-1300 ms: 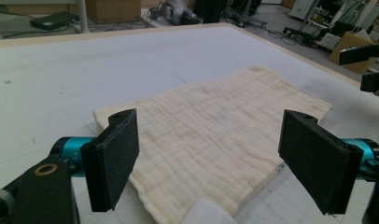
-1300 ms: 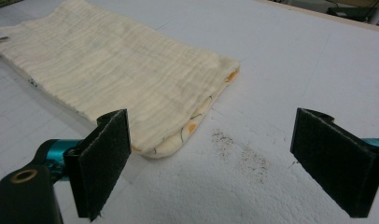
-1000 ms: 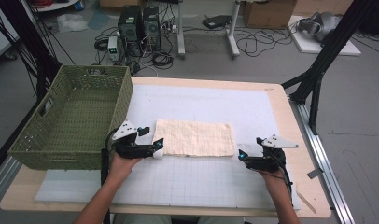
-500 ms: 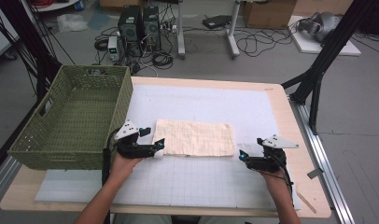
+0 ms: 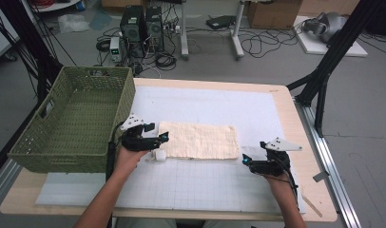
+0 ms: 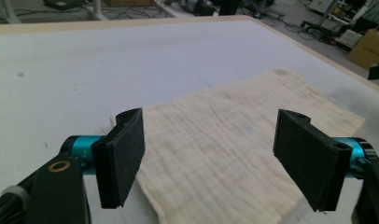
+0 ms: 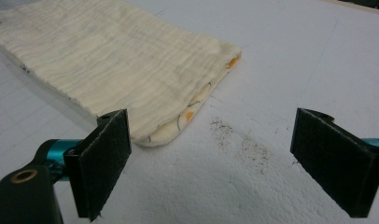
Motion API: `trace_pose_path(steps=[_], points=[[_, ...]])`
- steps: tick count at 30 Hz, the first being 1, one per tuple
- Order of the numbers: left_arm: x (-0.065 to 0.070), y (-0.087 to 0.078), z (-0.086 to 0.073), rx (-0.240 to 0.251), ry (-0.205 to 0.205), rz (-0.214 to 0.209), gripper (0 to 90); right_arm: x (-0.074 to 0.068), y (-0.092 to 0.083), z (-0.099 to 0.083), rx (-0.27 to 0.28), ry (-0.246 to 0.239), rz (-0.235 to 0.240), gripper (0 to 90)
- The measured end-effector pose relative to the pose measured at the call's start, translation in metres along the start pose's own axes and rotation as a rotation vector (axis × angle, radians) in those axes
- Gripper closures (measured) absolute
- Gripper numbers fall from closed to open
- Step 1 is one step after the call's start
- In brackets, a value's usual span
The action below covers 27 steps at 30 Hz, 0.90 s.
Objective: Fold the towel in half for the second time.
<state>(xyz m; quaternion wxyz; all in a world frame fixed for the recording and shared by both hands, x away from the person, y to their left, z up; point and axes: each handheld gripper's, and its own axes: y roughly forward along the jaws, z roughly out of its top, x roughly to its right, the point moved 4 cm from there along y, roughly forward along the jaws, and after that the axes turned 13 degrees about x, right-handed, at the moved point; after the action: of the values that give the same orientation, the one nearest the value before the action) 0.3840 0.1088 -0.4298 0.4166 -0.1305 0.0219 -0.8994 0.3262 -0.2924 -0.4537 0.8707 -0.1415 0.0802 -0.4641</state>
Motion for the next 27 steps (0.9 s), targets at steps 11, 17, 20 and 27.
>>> trace_pose_path(steps=[11,17,20,27], points=[[-0.021,0.036,0.012,-0.069,0.006,0.056,31.0,-0.001,0.002,-0.002,-0.016,0.002,0.010,11.6],[-0.042,0.051,-0.008,-0.163,0.000,0.136,38.4,-0.001,0.003,-0.002,-0.022,0.005,0.017,11.6],[-0.046,0.055,-0.014,-0.185,0.024,0.149,40.5,0.000,0.004,-0.003,-0.025,0.014,0.017,11.6],[-0.049,0.063,-0.026,-0.235,0.055,0.171,53.2,0.000,0.007,-0.005,-0.039,0.020,0.027,11.7]])
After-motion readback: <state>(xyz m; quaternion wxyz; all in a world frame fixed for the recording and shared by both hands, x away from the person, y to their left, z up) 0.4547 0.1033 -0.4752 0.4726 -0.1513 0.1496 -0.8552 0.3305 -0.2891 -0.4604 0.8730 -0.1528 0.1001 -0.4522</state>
